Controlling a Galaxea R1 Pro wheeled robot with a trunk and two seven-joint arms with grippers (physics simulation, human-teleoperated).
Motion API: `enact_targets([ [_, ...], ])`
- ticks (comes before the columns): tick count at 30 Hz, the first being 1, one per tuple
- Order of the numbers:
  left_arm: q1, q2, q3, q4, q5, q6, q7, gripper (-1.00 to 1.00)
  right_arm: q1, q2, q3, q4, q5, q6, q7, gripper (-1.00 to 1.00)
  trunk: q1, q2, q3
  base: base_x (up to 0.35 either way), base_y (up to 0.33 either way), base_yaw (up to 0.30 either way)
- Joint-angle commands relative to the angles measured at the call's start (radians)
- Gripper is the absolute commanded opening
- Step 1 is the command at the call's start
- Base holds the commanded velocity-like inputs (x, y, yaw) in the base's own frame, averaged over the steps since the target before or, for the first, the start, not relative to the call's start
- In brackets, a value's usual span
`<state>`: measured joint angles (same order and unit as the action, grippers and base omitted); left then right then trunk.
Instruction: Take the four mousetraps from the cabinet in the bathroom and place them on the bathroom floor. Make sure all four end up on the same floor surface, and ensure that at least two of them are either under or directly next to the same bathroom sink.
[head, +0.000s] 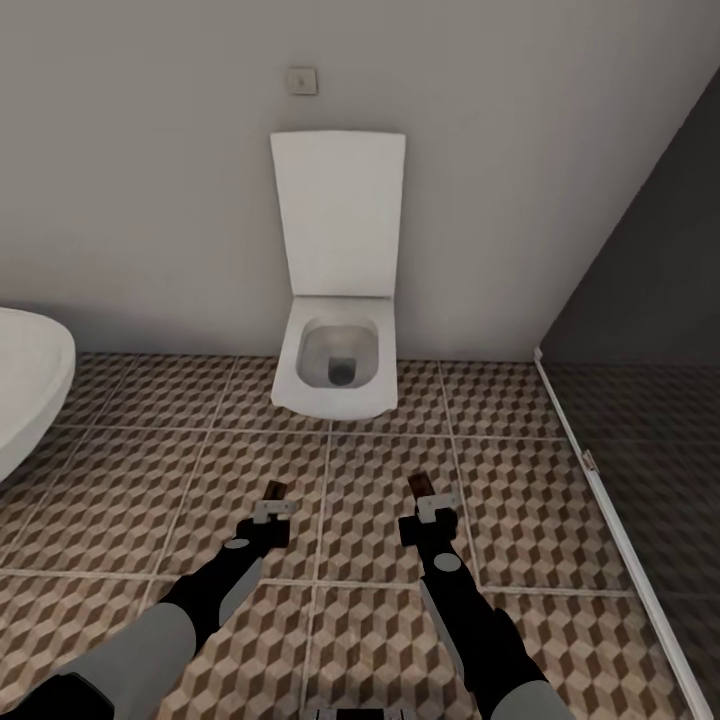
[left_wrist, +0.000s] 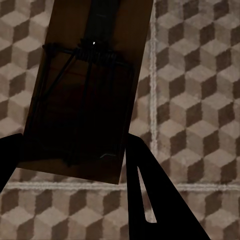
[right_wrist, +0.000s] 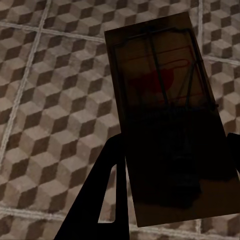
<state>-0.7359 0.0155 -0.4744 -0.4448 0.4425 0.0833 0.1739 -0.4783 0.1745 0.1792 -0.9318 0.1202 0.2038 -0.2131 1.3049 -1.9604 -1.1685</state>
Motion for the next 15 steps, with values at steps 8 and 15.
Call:
enact_targets([
  [8, 0.000, 0.001, -0.009, -0.003, 0.004, 0.006, 0.010, -1.00, 0.000, 0.000, 0.002, -0.002, 0.010, 0.009, -0.005, -1.00, 0.031, -0.057, -0.037, 0.000, 0.000, 0.000],
  [15, 0.000, 0.001, -0.009, -0.004, 0.004, 0.006, 0.010, -1.00, 0.000, 0.000, 0.002, -0.001, 0.010, 0.009, -0.005, -1.00, 0.057, -0.106, -0.070, 0.000, 0.000, 0.000],
])
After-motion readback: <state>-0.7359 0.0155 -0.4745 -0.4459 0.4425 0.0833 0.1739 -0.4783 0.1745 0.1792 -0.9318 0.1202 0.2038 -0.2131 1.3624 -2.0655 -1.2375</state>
